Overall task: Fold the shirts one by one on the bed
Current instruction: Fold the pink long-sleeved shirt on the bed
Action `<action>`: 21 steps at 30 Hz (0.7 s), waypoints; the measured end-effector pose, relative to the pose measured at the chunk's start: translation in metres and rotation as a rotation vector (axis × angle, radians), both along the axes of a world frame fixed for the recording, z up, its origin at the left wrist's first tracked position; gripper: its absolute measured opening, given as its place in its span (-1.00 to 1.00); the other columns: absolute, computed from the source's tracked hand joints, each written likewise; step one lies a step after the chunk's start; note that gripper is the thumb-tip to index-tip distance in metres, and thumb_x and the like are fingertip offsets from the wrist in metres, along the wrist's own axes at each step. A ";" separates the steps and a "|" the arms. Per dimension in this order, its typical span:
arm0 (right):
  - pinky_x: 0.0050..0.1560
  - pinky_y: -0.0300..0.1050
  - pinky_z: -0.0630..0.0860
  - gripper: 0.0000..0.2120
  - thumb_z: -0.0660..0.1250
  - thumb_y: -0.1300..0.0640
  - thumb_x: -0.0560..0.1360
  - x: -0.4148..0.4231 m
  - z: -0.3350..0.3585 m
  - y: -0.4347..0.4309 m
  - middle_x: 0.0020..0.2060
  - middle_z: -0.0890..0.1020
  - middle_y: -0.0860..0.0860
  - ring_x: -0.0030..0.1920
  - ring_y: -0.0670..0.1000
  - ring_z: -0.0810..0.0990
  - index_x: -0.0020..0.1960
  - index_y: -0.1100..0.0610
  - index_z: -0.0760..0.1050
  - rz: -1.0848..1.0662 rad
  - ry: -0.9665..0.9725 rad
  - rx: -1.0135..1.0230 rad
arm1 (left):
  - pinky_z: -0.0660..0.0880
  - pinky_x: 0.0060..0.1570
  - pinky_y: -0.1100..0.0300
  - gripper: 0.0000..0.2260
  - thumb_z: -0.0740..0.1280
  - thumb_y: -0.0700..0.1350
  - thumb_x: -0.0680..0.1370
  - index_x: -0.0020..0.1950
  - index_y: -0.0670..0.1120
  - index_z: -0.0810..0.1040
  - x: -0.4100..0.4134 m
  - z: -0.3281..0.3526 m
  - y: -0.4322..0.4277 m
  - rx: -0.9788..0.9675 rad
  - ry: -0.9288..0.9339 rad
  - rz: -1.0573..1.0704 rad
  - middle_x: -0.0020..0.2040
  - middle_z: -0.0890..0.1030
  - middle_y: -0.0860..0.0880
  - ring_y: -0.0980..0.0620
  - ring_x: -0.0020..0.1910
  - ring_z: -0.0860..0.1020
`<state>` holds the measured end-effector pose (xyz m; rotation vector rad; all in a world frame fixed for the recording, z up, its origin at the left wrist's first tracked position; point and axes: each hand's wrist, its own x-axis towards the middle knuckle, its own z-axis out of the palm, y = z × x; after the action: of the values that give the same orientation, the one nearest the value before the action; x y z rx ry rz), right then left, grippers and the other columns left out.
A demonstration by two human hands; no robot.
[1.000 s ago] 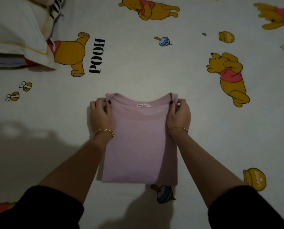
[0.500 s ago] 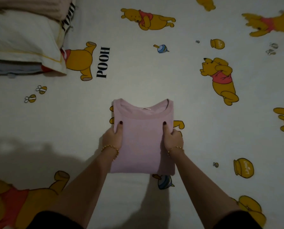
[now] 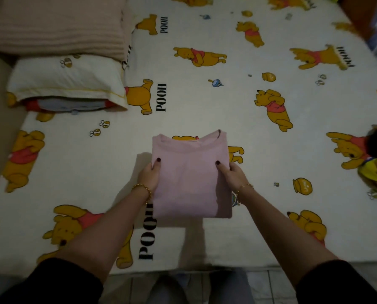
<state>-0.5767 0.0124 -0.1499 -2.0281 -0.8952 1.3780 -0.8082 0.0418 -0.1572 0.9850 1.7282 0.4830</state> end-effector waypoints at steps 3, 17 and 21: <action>-0.19 -0.16 0.46 -0.61 0.24 -0.09 0.56 -0.020 0.032 -0.014 0.07 0.57 0.06 -0.01 0.05 0.53 0.19 0.20 0.47 0.028 -0.005 0.078 | 0.40 -0.29 0.28 -0.60 0.14 0.09 0.62 0.27 -0.18 0.47 -0.025 0.027 -0.015 0.076 -0.070 0.001 0.10 0.57 -0.11 0.00 -0.10 0.53; -0.11 -0.01 0.45 -0.73 0.22 0.07 0.60 -0.120 0.078 -0.123 -0.07 0.54 0.11 -0.11 0.09 0.49 0.16 0.26 0.48 0.139 0.064 0.115 | 0.37 -0.29 0.25 -0.77 0.18 -0.14 0.63 0.17 -0.26 0.50 -0.141 0.075 -0.141 0.285 0.025 0.042 -0.01 0.55 -0.12 -0.03 -0.08 0.49; -0.12 -0.02 0.46 -0.75 0.21 0.08 0.60 -0.157 0.070 -0.147 -0.14 0.53 0.08 -0.08 0.10 0.49 0.15 0.25 0.47 0.182 0.086 0.079 | 0.40 -0.29 0.27 -0.81 0.16 -0.12 0.64 0.16 -0.17 0.47 -0.181 0.070 -0.174 0.248 0.007 0.070 -0.04 0.56 -0.07 0.04 -0.15 0.52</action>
<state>-0.7341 -0.1350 -0.0802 -1.8516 -1.0998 1.4890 -0.9889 -0.1322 -0.0873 1.1034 1.7417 0.7536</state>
